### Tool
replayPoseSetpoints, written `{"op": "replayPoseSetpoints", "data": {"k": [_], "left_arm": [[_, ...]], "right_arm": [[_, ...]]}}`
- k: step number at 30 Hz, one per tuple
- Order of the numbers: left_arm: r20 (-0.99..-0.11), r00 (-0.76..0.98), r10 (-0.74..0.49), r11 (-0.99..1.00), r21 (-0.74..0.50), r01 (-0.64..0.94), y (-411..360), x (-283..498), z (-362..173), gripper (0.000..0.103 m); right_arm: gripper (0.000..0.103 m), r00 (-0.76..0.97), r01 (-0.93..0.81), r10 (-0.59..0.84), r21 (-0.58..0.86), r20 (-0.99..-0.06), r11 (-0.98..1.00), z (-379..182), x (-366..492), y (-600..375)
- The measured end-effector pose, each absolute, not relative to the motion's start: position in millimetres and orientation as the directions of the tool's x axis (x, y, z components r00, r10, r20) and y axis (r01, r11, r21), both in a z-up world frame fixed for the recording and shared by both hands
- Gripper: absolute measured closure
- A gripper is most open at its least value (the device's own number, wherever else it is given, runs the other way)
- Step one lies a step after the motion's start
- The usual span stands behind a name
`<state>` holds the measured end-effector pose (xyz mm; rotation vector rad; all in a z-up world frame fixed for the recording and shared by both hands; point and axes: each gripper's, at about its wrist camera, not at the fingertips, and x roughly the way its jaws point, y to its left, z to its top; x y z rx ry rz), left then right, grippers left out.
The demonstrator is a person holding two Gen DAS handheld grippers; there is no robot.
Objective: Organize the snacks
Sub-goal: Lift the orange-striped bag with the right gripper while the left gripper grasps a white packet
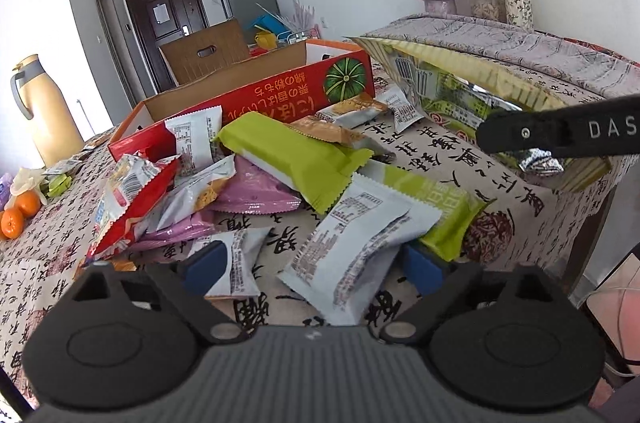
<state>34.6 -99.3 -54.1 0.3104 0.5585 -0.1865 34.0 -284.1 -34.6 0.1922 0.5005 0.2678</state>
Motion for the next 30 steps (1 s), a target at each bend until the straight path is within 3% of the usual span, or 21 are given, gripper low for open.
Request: {"op": "replayPoseSetpoints", "data": {"k": [9, 12, 14, 16, 17, 19, 30], "left_arm": [[-0.547, 0.83, -0.108, 0.929, 0.242, 0.28, -99, 48, -54, 0.031], [-0.542, 0.832, -0.117, 0.927, 0.241, 0.287, -98, 49, -53, 0.043], [-0.537, 0.835, -0.122, 0.926, 0.24, 0.29, -97, 50, -51, 0.058], [-0.534, 0.836, -0.129, 0.926, 0.236, 0.294, -95, 50, -49, 0.066], [-0.532, 0.836, -0.135, 0.927, 0.231, 0.297, -94, 50, -48, 0.077], [-0.536, 0.833, -0.139, 0.927, 0.225, 0.3, -93, 52, -47, 0.084], [-0.513, 0.845, -0.152, 0.94, 0.189, 0.284, -82, 52, -36, 0.086]], "right_arm": [[0.074, 0.84, -0.203, 0.302, 0.255, -0.45, 0.945, -38, 42, -283], [0.074, 0.838, -0.203, 0.303, 0.256, -0.454, 0.945, -39, 46, -284], [0.074, 0.837, -0.204, 0.304, 0.257, -0.455, 0.945, -39, 47, -283], [0.074, 0.836, -0.205, 0.305, 0.257, -0.456, 0.945, -40, 48, -282], [0.074, 0.836, -0.204, 0.305, 0.257, -0.456, 0.945, -40, 48, -282], [0.074, 0.836, -0.204, 0.304, 0.256, -0.457, 0.945, -40, 48, -282], [0.074, 0.841, -0.195, 0.291, 0.246, -0.456, 0.95, -35, 51, -279]]}}
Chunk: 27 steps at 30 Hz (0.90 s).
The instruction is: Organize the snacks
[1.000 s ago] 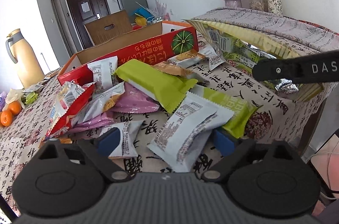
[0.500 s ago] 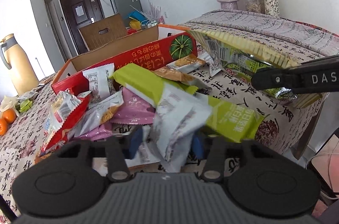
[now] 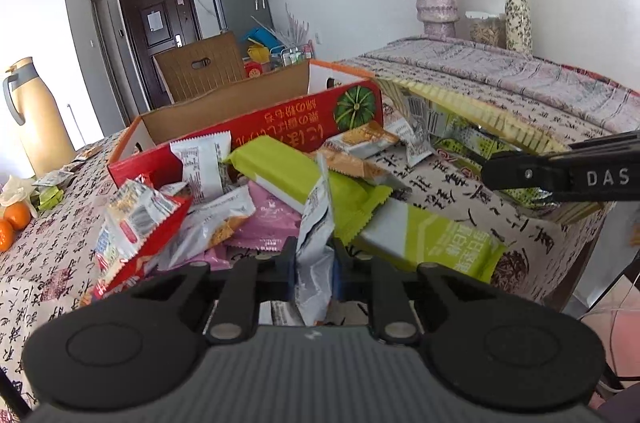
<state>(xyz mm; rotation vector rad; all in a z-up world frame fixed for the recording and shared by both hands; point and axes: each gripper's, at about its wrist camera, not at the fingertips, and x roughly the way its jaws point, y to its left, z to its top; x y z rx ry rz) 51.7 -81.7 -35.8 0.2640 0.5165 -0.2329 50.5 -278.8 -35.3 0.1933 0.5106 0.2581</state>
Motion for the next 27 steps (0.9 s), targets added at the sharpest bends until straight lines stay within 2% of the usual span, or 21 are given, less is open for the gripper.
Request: {"op": "replayPoseSetpoints", "data": {"k": [13, 27], "left_arm": [[-0.442, 0.878, -0.181, 0.956, 0.13, 0.263, -67, 53, -1, 0.086], [-0.362, 0.92, -0.151, 0.976, 0.094, 0.198, -47, 95, 51, 0.086]], "right_arm": [[0.074, 0.86, -0.197, 0.281, 0.23, -0.426, 0.953, -14, 57, -268], [0.074, 0.882, -0.226, 0.288, 0.203, -0.373, 0.953, 19, 101, -243]]}}
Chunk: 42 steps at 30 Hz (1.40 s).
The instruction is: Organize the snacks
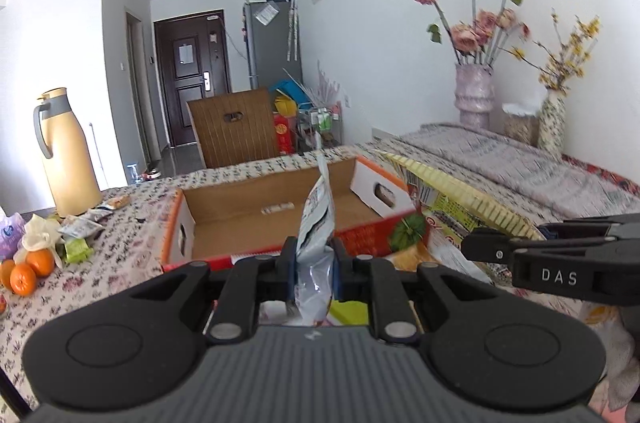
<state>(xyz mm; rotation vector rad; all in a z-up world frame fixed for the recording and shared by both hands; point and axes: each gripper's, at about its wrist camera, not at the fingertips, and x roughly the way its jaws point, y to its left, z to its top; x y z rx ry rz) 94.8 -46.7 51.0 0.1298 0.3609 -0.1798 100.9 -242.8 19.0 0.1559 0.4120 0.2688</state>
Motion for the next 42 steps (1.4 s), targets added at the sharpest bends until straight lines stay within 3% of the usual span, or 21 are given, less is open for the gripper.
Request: {"op": "replayPoseSetpoints", "data": {"k": [15, 31, 37, 39, 41, 42], "left_arm": [[-0.38, 0.922, -0.071, 0.988, 0.101, 0.118, -26, 181, 82, 0.086], [-0.523, 0.852, -0.001, 0.996, 0.074, 0.046, -20, 277, 68, 0.091], [-0.544, 0.839, -0.014, 0.998, 0.045, 0.045, -9, 272, 63, 0.089], [-0.55, 0.834, -0.033, 0.997, 0.035, 0.063, -6, 262, 62, 0.081], [-0.558, 0.83, -0.023, 0.997, 0.053, 0.064, -5, 248, 60, 0.041], [-0.555, 0.831, -0.013, 0.995, 0.072, 0.063, -6, 240, 58, 0.036]], "right_arm": [[0.074, 0.897, -0.254, 0.281, 0.125, -0.341, 0.959, 59, 195, -215], [0.074, 0.812, -0.197, 0.215, 0.093, -0.543, 0.976, 22, 317, -184], [0.074, 0.804, -0.195, 0.219, 0.102, -0.553, 0.975, 16, 318, -187], [0.074, 0.812, -0.197, 0.225, 0.111, -0.539, 0.974, 18, 311, -190], [0.074, 0.82, -0.203, 0.234, 0.117, -0.522, 0.972, 21, 303, -194], [0.075, 0.826, -0.204, 0.236, 0.118, -0.513, 0.972, 23, 297, -196]]}}
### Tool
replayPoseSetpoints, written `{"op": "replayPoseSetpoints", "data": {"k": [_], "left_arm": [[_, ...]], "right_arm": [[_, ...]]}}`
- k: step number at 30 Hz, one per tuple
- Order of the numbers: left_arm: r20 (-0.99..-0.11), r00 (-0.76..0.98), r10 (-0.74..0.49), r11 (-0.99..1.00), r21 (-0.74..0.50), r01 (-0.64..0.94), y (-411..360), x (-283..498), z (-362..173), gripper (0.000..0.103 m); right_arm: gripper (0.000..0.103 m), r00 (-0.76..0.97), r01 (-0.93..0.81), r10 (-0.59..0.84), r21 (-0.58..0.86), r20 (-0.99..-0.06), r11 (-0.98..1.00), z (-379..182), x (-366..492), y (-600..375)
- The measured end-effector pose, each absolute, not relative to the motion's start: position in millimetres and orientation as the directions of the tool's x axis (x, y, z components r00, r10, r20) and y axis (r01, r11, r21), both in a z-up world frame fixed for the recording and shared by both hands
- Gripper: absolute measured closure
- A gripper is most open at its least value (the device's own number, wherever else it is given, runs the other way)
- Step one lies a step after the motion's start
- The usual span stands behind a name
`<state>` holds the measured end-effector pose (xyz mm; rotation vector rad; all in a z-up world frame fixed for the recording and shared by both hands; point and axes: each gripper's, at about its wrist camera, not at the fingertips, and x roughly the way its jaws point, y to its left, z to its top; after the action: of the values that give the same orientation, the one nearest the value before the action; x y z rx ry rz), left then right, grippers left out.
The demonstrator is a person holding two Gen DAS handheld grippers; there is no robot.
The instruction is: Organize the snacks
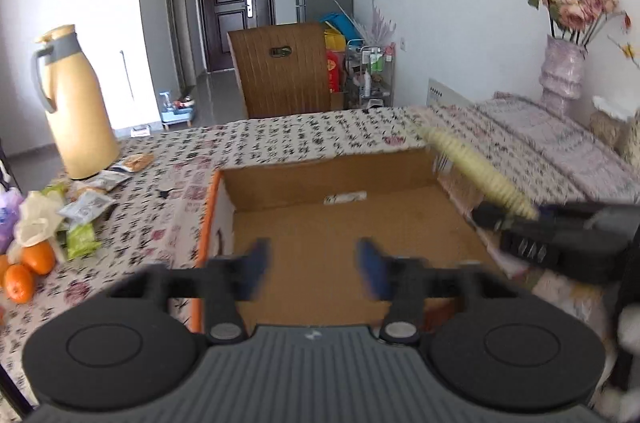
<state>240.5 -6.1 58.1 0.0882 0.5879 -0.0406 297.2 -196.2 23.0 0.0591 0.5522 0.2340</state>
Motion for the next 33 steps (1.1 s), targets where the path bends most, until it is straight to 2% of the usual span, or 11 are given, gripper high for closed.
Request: {"op": "replayPoseSetpoints", "data": {"k": [1, 8, 18, 19, 22, 26, 33], "left_arm": [[-0.557, 0.83, -0.013, 0.993, 0.089, 0.075, -7, 233, 56, 0.034], [-0.636, 0.772, 0.004, 0.978, 0.162, 0.128, -19, 210, 32, 0.032], [-0.703, 0.711, 0.005, 0.973, 0.168, 0.16, -25, 215, 6, 0.033], [-0.704, 0.71, 0.008, 0.972, 0.174, 0.161, -26, 215, 5, 0.035], [-0.713, 0.701, 0.006, 0.969, 0.176, 0.171, -29, 216, 3, 0.05], [-0.705, 0.709, -0.003, 0.97, 0.17, 0.174, -29, 214, 3, 0.063], [-0.68, 0.733, -0.006, 0.974, 0.161, 0.157, -25, 208, 13, 0.065]], "right_arm": [[0.075, 0.832, -0.206, 0.237, 0.118, -0.501, 0.971, 25, 291, -198], [0.079, 0.858, -0.225, 0.252, 0.112, -0.447, 0.968, 33, 263, -204], [0.079, 0.868, -0.212, 0.242, 0.116, -0.434, 0.97, 36, 262, -205], [0.079, 0.869, -0.213, 0.242, 0.116, -0.431, 0.97, 37, 261, -206], [0.079, 0.873, -0.215, 0.244, 0.115, -0.423, 0.97, 38, 256, -207], [0.079, 0.873, -0.212, 0.241, 0.114, -0.425, 0.971, 38, 256, -208], [0.079, 0.875, -0.219, 0.245, 0.109, -0.418, 0.97, 39, 254, -206]]}}
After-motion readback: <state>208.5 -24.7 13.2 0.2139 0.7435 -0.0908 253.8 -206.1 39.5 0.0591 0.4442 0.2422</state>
